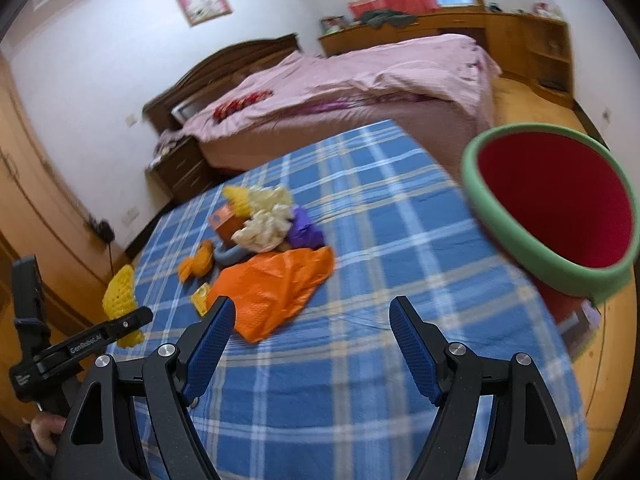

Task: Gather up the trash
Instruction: 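Grasp the orange mesh bag with the right tool while the left tool holds the net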

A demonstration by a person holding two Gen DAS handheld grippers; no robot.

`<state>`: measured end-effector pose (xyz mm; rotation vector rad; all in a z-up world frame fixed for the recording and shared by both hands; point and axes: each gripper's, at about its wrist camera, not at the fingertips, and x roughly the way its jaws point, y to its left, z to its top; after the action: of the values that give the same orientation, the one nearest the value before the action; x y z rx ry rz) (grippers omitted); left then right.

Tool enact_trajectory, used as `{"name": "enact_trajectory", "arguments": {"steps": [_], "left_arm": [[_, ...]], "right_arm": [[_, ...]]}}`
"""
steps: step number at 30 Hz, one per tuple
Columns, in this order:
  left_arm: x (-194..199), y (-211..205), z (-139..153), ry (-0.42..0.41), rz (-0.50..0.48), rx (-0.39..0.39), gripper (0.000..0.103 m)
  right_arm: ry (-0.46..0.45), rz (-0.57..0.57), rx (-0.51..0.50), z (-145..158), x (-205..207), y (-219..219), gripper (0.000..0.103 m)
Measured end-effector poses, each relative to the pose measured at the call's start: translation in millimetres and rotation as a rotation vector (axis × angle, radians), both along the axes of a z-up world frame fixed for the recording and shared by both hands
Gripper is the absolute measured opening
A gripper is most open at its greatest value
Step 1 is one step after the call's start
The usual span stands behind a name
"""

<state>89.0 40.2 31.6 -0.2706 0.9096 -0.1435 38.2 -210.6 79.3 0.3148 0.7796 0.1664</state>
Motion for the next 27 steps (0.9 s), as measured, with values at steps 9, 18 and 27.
{"name": "enact_trajectory", "arguments": {"steps": [9,18,27], "left_arm": [[9,20,-18,0.034,0.04,-0.03,0.025],[14,36,-30,0.061,0.074,-0.047,0.025],[15,24,-26,0.056,0.039,-0.046,0.025]], "right_arm": [[0.057,0.141,-0.052,-28,53,51,0.086],[0.122,0.18,-0.149,-52,80,84,0.087],[0.118,0.103,-0.189,-53,75,69,0.039]]}}
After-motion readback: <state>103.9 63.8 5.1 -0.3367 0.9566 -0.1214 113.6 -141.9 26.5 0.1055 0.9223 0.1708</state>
